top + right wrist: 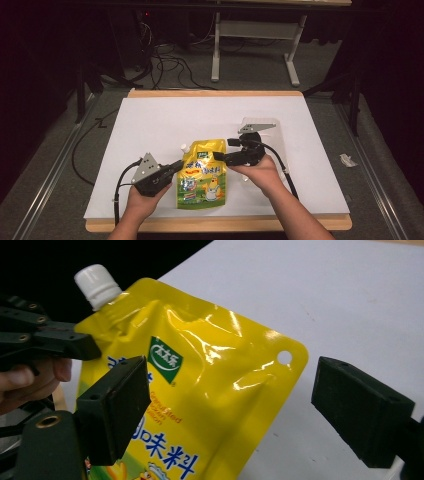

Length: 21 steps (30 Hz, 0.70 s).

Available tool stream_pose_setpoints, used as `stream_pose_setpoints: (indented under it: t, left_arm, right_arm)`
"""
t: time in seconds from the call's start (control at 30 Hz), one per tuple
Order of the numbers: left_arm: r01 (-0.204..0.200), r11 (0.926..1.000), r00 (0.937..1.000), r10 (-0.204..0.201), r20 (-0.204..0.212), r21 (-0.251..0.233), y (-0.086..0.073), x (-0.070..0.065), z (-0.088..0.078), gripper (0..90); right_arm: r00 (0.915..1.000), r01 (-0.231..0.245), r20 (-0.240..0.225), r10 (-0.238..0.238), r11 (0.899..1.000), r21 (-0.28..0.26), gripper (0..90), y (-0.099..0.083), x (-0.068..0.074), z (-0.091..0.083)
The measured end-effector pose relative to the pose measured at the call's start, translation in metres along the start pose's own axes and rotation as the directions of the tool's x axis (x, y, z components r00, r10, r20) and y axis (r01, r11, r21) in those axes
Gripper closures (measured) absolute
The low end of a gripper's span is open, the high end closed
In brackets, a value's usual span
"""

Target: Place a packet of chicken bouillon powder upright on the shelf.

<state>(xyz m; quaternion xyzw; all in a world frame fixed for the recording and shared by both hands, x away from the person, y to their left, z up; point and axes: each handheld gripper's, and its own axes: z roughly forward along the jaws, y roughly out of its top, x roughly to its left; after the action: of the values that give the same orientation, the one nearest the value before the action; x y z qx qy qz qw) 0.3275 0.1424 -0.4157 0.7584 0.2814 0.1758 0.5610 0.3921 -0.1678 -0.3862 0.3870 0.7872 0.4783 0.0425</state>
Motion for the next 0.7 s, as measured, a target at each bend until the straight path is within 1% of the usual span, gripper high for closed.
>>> stream_pose_setpoints:
  t: [0.1, 0.2, 0.3, 0.37, 0.5, 0.6, 0.7]
  left_arm:
    - [-0.007, 1.0, 1.0, 0.007, 0.001, -0.006, 0.0, 0.0, 0.0, 90.0]
    - [-0.019, 0.9998, 0.9998, 0.019, 0.005, -0.01, -0.001, -0.001, -0.001, 90.0]
    - [-0.024, 0.9996, 0.9997, 0.025, 0.006, -0.014, -0.001, -0.001, -0.001, 90.0]
    - [-0.029, 0.9995, 0.9996, 0.029, 0.008, -0.015, -0.001, -0.001, -0.002, 90.0]
    - [-0.035, 0.9992, 0.9993, 0.035, 0.009, -0.017, -0.001, -0.001, -0.002, 90.0]
    - [-0.034, 0.9992, 0.9994, 0.035, 0.009, -0.018, -0.001, -0.001, -0.002, 90.0]
    - [-0.026, 0.9995, 0.9996, 0.026, 0.01, -0.019, -0.002, 0.0, -0.002, 90.0]
  right_arm:
    - [0.9996, -0.027, -0.01, 0.027, 0.999, 0.018, 16.0, 0.001, -0.005, 0.004]
    - [0.9981, -0.049, -0.036, 0.05, 0.998, 0.027, 16.3, 0.001, -0.008, 0.005]
    - [0.9972, -0.053, -0.05, 0.055, 0.998, 0.031, 16.3, 0.003, -0.009, 0.008]
    - [0.9957, -0.063, -0.065, 0.066, 0.997, 0.042, 16.4, 0.003, -0.009, 0.01]
    - [0.9937, -0.065, -0.087, 0.07, 0.996, 0.059, 17.8, 0.004, -0.008, 0.014]
    - [0.9924, -0.055, -0.107, 0.061, 0.997, 0.059, 20.4, 0.004, -0.006, 0.015]
    - [0.9926, -0.053, -0.107, 0.059, 0.997, 0.052, 20.7, 0.005, -0.004, 0.014]
